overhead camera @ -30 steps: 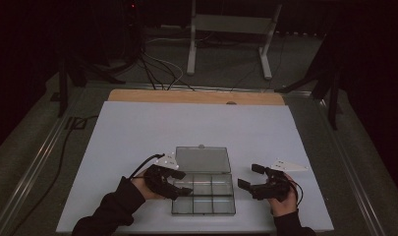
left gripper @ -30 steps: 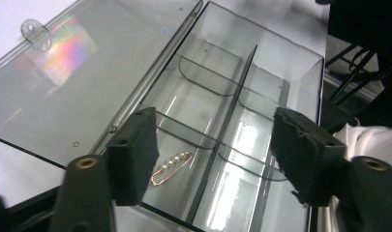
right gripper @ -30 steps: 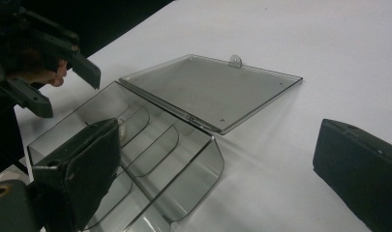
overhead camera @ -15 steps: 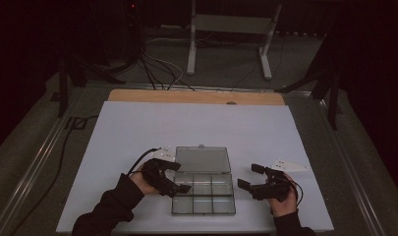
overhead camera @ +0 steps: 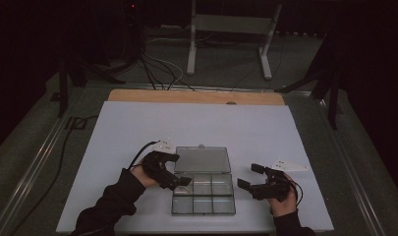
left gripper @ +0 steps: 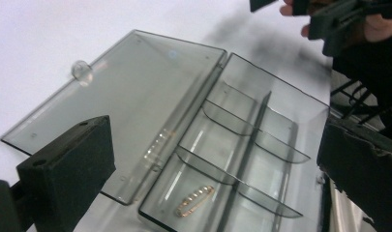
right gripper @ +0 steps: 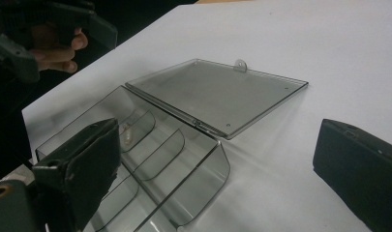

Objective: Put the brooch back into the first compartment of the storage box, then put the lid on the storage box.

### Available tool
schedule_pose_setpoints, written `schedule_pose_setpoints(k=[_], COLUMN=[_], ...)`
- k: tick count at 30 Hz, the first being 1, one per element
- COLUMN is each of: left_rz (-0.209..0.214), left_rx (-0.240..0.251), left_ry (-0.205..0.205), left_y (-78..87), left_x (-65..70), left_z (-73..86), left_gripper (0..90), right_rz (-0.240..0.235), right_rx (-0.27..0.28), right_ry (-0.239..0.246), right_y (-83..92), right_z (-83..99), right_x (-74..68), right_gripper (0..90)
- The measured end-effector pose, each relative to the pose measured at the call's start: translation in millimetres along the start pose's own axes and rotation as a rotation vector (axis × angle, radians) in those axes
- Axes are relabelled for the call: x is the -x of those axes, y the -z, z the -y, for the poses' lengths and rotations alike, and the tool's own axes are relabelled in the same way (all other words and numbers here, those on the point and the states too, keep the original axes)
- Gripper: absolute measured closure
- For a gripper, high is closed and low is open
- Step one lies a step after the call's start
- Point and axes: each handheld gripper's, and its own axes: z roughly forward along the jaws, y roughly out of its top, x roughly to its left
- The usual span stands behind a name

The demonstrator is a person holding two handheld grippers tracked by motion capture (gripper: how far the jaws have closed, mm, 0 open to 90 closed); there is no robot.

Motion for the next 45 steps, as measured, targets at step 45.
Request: schedule_pose_setpoints(k=[45], left_rz=[-0.084], left_rx=[0.009], left_ry=[0.415], left_y=[-10.5], left_x=[-54.5], left_z=[21.7], left_gripper=[2.3], right_rz=[-0.001], right_rx=[-0.009], right_ry=[0.009], right_y=[-1.3], right_z=[0.0], right_x=[-1.7], right_gripper=[3.1])
